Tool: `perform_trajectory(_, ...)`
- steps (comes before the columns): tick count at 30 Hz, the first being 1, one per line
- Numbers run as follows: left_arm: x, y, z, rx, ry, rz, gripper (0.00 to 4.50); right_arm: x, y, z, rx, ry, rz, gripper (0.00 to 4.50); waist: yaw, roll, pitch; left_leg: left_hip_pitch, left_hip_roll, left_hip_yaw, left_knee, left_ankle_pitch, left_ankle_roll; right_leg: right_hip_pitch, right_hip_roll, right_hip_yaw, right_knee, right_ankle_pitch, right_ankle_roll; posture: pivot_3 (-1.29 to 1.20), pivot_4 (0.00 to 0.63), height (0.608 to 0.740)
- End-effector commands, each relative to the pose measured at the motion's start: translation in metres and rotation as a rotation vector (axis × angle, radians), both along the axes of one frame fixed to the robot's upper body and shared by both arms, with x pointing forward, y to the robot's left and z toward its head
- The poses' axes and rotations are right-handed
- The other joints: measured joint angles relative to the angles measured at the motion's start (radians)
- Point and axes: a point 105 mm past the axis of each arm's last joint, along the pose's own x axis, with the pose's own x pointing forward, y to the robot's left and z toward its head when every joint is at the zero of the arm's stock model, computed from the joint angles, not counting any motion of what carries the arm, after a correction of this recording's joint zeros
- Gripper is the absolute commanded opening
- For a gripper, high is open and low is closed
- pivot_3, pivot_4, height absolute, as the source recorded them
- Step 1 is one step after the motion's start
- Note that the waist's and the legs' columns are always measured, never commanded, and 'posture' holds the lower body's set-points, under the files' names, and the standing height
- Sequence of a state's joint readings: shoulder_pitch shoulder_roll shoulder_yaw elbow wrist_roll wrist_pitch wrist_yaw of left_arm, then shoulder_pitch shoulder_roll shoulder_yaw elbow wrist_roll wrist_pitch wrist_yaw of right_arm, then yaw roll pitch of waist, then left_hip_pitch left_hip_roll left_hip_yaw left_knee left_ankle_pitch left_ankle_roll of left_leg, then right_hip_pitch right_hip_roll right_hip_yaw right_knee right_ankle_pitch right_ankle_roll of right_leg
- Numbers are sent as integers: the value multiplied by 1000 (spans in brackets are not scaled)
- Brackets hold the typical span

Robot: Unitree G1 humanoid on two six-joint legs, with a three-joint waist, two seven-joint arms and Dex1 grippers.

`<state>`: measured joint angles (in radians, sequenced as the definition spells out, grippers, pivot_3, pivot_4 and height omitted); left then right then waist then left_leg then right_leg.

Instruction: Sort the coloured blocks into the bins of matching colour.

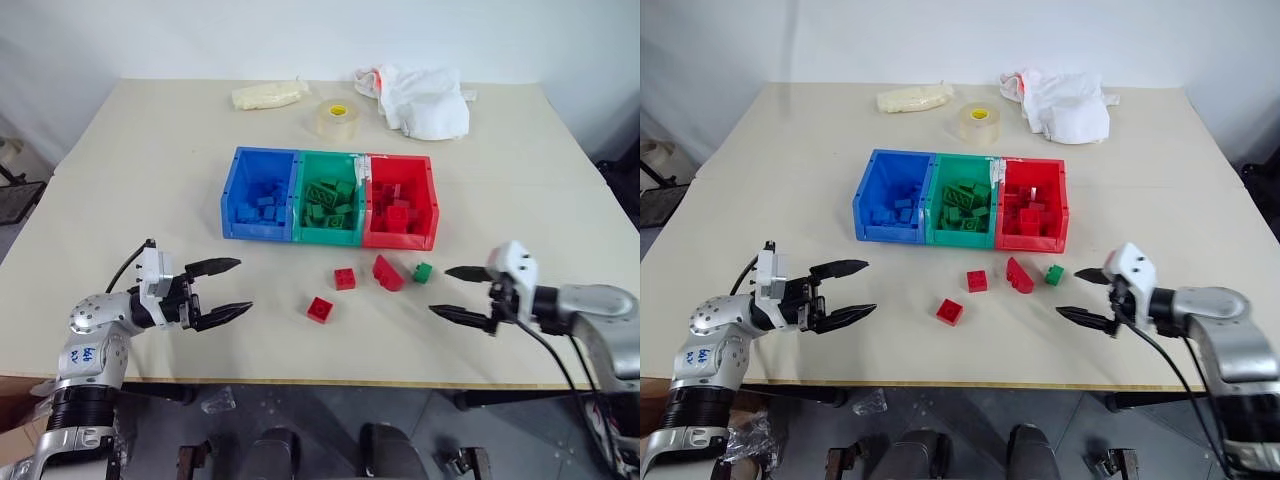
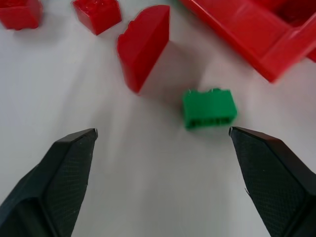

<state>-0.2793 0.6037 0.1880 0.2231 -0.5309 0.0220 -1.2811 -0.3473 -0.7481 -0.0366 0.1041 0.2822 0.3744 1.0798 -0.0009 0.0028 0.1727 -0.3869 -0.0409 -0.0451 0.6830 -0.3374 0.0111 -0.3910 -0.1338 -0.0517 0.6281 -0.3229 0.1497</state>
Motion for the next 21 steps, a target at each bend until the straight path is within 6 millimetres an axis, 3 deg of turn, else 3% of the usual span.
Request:
perform_trajectory(1,-5,-2,9,3,-46,-7,4500,12,0,-2,-21,-26,-20,4475,1,0,0,0,0,-1,0,0,0,0,0,0,0,0,0,0,150,740)
perform_trajectory(6,-9,0,8,2,-42,14,4500,21,6,-5,3,-44,-29,4475,-4,0,0,0,1,0,0,0,0,0,1,0,0,0,0,0,150,740)
perform_trajectory(15,-9,-2,6,-9,-35,23,4500,17,16,9,52,-82,-11,1558,-2,0,0,0,1,0,0,0,0,0,1,0,0,0,0,0,150,740)
perform_trajectory(21,-8,-1,7,-12,-44,26,4500,-3,31,44,69,-132,60,1456,-2,0,0,0,1,0,0,0,0,0,1,0,0,0,0,0,150,740)
